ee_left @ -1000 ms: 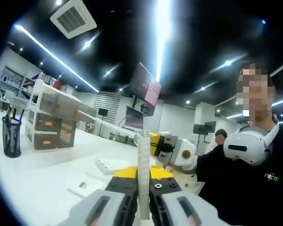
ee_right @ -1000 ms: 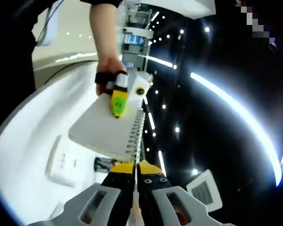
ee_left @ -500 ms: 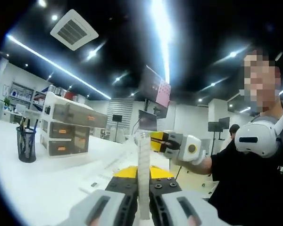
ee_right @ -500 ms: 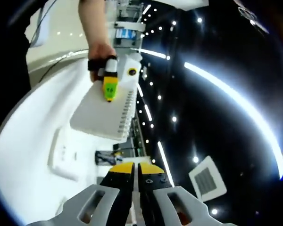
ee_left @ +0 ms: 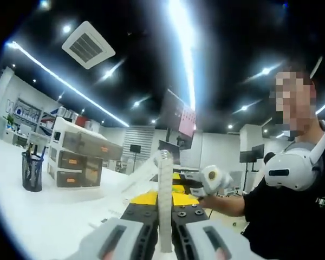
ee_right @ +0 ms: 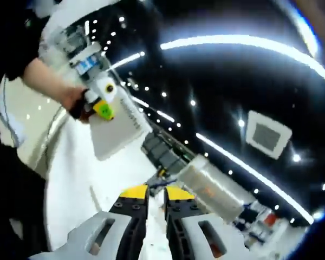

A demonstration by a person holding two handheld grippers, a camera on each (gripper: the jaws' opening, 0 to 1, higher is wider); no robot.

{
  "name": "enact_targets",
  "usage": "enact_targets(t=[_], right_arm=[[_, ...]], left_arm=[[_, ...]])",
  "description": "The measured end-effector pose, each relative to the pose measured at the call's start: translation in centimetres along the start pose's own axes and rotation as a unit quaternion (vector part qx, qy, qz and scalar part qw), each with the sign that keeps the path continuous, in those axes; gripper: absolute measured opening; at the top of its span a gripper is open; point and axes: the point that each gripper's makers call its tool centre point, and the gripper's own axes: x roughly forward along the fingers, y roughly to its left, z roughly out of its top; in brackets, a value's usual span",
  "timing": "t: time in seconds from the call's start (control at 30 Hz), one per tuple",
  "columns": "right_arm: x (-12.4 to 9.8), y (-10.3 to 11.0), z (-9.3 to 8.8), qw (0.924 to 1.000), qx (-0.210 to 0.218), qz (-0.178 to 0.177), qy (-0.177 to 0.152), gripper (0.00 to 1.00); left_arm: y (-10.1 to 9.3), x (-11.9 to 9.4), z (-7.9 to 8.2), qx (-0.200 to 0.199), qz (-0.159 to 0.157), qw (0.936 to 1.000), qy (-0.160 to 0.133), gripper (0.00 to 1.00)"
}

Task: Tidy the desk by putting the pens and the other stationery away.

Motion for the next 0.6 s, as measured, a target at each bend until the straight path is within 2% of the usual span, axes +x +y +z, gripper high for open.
enact_targets(t=[0.07,0.1,0.13,0.17,0.2,0.27,0.3,0.4,0.5,0.57,0.6], right_arm=[[-0.3,0.3,-0.3,0.9956,0.094,0.007,0.001,0.17],[-0.4,0.5,-0.2,0.9895,0.144,0.015,-0.004,0.18],[-0.5,0.8,-0.2,0.98,0.197,0.025,-0.01,0.2],[-0.7,1.1,-0.1,0.9674,0.25,0.039,-0.015,0.2],[-0.8,1.3,0.1,0.9471,0.315,0.058,-0.027,0.21],[-1.0,1.2,0.5,0.9127,0.398,0.081,-0.042,0.25],[-1.1,1.2,0.6,0.9001,0.424,0.088,-0.047,0.28],[-1.3,1.6,1.3,0.8473,0.512,0.126,-0.061,0.32],[-1.7,2.4,2.9,0.7786,0.597,0.177,-0.079,0.36],[-1.8,2.7,4.1,0.7228,0.653,0.209,-0.088,0.41],[-1.8,2.6,4.5,0.7025,0.671,0.219,-0.092,0.44]], left_arm=[[-0.3,-0.1,0.2,0.002,-0.003,1.0,-0.006,0.07],[-0.5,-0.1,0.2,0.004,-0.006,1.0,-0.007,0.07],[-0.6,-0.1,0.2,0.008,-0.008,0.9999,-0.006,0.07],[-0.8,-0.1,0.2,0.014,-0.011,0.9998,-0.006,0.07],[-1.1,0.0,0.2,0.019,-0.014,0.9997,-0.004,0.07],[-1.6,0.1,0.0,0.026,-0.022,0.9994,0.0,0.07],[-1.9,0.2,0.0,0.027,-0.027,0.9993,0.0,0.07],[-3.0,0.4,0.1,0.027,-0.048,0.9985,-0.004,0.07],[-4.0,0.6,0.2,0.046,-0.067,0.9967,-0.004,0.07],[-4.5,0.6,0.0,0.065,-0.079,0.9947,0.002,0.07],[-4.6,0.6,-0.1,0.07,-0.082,0.9942,0.004,0.07]])
